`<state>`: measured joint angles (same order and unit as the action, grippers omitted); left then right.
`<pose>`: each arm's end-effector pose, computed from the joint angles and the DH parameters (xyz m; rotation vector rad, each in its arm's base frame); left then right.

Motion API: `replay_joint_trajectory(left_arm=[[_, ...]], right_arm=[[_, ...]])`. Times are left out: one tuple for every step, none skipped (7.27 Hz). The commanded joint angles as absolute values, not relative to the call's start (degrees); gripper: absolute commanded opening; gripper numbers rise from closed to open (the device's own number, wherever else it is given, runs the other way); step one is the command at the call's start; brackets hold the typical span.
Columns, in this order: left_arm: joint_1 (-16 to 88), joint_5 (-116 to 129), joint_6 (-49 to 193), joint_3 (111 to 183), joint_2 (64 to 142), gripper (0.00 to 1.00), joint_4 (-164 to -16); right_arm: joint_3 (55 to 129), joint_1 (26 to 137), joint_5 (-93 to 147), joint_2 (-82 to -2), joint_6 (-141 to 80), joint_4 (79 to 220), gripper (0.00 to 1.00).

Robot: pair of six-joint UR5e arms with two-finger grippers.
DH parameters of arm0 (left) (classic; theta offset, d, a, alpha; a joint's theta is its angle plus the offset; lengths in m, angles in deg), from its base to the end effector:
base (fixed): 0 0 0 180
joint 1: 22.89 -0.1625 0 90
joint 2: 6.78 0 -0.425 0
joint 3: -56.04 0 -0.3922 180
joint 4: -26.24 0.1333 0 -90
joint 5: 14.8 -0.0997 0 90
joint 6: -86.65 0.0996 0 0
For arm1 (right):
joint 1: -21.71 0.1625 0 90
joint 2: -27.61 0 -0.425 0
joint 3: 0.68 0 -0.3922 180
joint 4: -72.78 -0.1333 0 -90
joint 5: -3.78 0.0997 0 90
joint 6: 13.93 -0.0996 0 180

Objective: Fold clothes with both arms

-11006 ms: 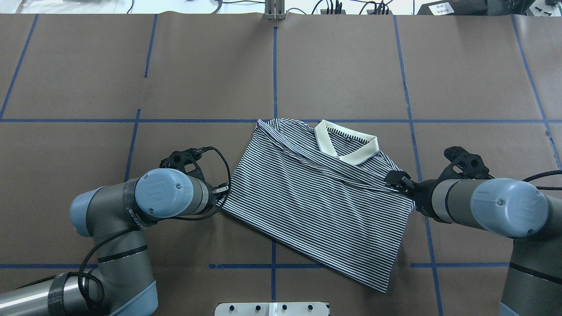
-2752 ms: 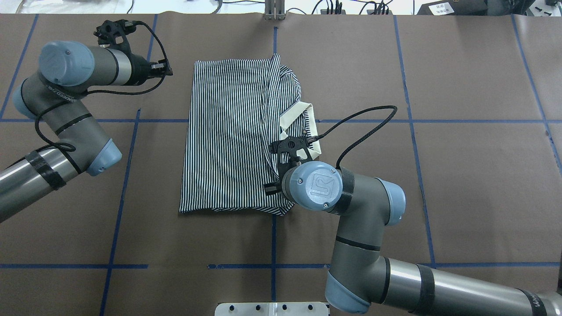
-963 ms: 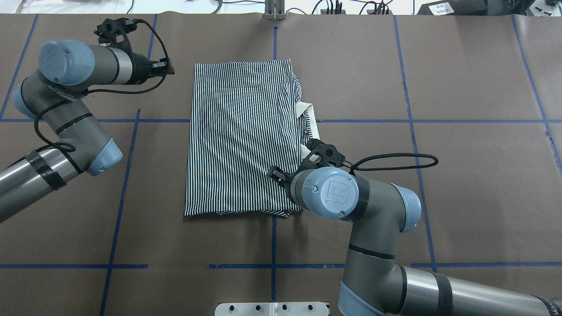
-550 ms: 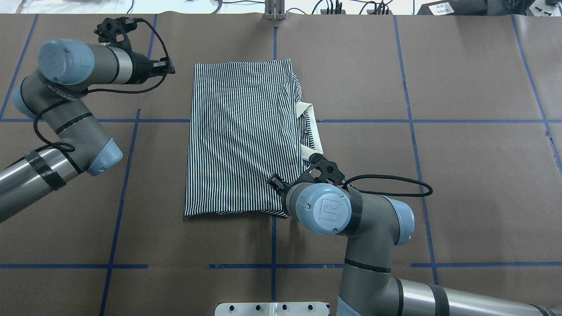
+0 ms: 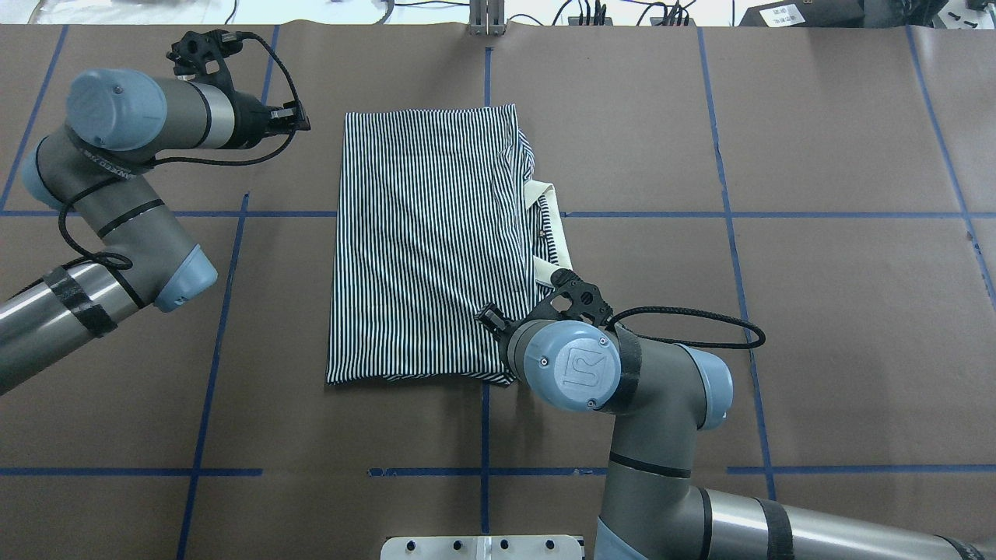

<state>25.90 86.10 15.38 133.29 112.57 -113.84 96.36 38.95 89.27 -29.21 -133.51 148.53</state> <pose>0.3839 -0.6121 0.3681 0.5076 1.0637 -0.3523 -0.5988 -0.3336 0.2415 -0.0307 -0.9803 0.7902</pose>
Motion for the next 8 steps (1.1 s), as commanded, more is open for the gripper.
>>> replay_joint_trajectory(left_arm=[[25.9, 86.1, 15.4, 133.3, 112.6, 0.37, -113.8], [25.9, 86.1, 15.4, 133.3, 112.6, 0.37, -113.8], [25.9, 86.1, 15.4, 133.3, 112.6, 0.37, -113.8], [25.9, 86.1, 15.4, 133.3, 112.6, 0.37, -113.9], [25.9, 86.1, 15.4, 133.4, 112.6, 0.37, -113.8], [25.9, 86.1, 15.4, 133.3, 112.6, 0.37, -113.9], [25.9, 86.1, 15.4, 133.4, 112.6, 0.37, -113.9], [25.9, 86.1, 15.4, 133.5, 112.7, 0.37, -113.8]], right_arm=[[95.6, 39.0, 89.3, -29.2, -133.7, 148.5, 0.84], [95.6, 39.0, 89.3, -28.8, -133.8, 148.5, 0.83], [95.4, 39.0, 89.3, -28.8, -133.7, 148.6, 0.82], [94.8, 39.0, 89.3, -28.8, -133.6, 148.5, 0.78], [94.7, 38.9, 89.3, -28.8, -133.6, 148.6, 0.77], [94.6, 38.9, 89.4, -28.8, -133.6, 148.6, 0.77], [94.6, 38.9, 89.4, -28.8, -133.8, 148.5, 0.69], [94.7, 38.8, 89.4, -28.8, -133.8, 148.6, 0.40]])
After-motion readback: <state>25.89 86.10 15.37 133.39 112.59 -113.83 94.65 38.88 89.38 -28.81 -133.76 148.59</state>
